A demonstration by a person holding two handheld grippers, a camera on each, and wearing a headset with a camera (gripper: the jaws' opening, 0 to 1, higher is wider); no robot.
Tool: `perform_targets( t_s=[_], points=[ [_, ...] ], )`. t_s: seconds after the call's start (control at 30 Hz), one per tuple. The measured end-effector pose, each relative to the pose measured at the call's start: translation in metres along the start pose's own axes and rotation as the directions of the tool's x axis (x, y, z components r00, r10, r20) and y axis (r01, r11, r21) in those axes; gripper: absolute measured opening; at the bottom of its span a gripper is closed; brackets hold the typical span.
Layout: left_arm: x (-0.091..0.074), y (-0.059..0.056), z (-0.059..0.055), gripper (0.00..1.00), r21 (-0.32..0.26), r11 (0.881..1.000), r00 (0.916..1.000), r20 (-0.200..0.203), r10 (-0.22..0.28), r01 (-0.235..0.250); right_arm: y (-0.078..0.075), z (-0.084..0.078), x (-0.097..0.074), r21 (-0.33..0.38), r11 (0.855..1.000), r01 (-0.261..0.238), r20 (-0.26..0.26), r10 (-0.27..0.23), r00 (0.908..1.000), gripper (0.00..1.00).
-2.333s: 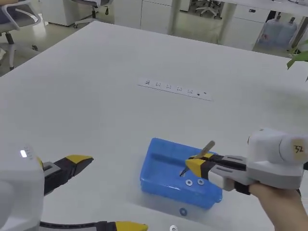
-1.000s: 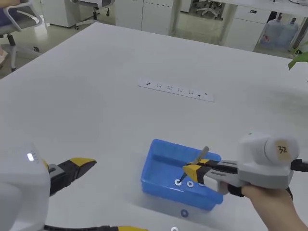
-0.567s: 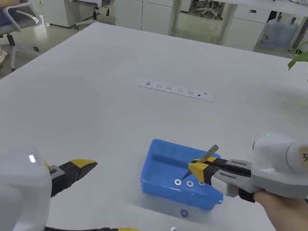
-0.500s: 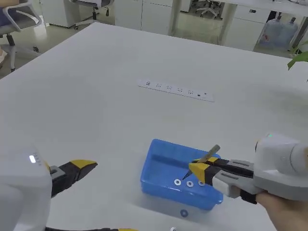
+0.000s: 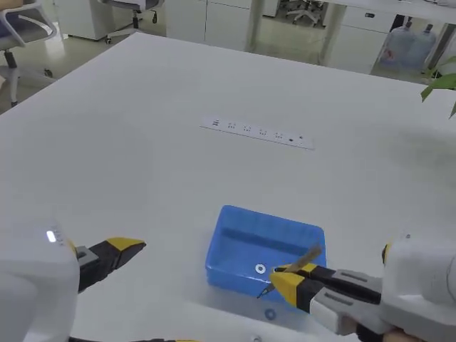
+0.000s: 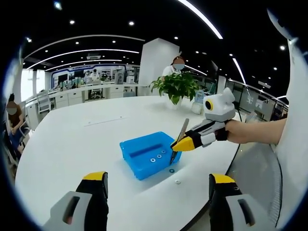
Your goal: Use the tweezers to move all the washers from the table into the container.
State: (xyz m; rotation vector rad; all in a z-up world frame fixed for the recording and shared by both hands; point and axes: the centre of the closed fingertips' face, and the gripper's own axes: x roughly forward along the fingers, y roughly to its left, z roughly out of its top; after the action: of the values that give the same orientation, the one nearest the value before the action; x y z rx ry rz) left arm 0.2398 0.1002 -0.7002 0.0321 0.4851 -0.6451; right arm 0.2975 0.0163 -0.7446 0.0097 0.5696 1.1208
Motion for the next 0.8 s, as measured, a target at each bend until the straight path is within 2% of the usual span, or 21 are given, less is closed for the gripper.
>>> perform_targets(
  t_s=[0.13,0.43,0.57,0.8],
  points=[
    [0.000,0.000,-0.001,0.87,0.002,1.000,1.0000,-0.005,-0.001,0.001,-0.001,-0.015,0.000,0.002,1.000,0.005,-0.038,-0.005,0.9993,0.03],
    [0.000,-0.001,-0.001,0.87,0.000,1.000,1.0000,-0.004,-0.003,0.003,0.005,-0.033,0.002,0.016,1.000,-0.018,-0.094,0.019,0.9953,0.03],
    [0.001,-0.001,-0.002,0.87,0.002,1.000,1.0000,-0.006,-0.004,0.004,0.011,-0.037,0.006,0.019,0.999,-0.042,-0.108,0.044,0.9931,0.03],
    [0.000,0.000,-0.002,0.87,0.002,1.000,1.0000,-0.007,-0.003,0.003,0.014,-0.044,0.007,-0.031,0.998,-0.048,-0.155,0.042,0.9871,0.03]
  ],
)
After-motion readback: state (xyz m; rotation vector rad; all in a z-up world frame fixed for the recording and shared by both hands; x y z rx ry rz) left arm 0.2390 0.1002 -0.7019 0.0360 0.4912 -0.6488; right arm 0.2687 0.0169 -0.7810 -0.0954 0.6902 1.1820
